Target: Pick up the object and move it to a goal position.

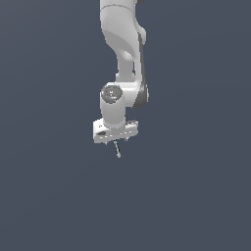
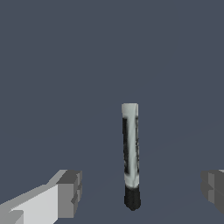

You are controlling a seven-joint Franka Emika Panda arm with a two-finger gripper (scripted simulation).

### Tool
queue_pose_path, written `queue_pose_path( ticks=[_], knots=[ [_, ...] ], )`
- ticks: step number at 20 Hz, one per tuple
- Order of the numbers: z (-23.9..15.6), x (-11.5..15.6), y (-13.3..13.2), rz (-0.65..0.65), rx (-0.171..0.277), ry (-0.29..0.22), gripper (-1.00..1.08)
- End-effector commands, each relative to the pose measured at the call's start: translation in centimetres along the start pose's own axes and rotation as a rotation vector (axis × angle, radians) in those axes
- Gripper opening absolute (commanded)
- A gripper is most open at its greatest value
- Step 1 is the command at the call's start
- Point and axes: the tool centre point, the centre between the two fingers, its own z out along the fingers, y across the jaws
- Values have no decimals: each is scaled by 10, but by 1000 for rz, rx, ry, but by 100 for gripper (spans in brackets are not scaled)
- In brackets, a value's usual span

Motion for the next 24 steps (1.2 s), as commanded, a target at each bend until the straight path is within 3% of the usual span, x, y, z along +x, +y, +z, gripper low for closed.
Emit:
queue_pose_path(
  ticks=[1,10,24],
  knots=[
    [8,-2,1,-20,0,1,100],
    [16,-4,2,-26,0,0,100],
    [62,-4,2,-29,0,1,100]
  ],
)
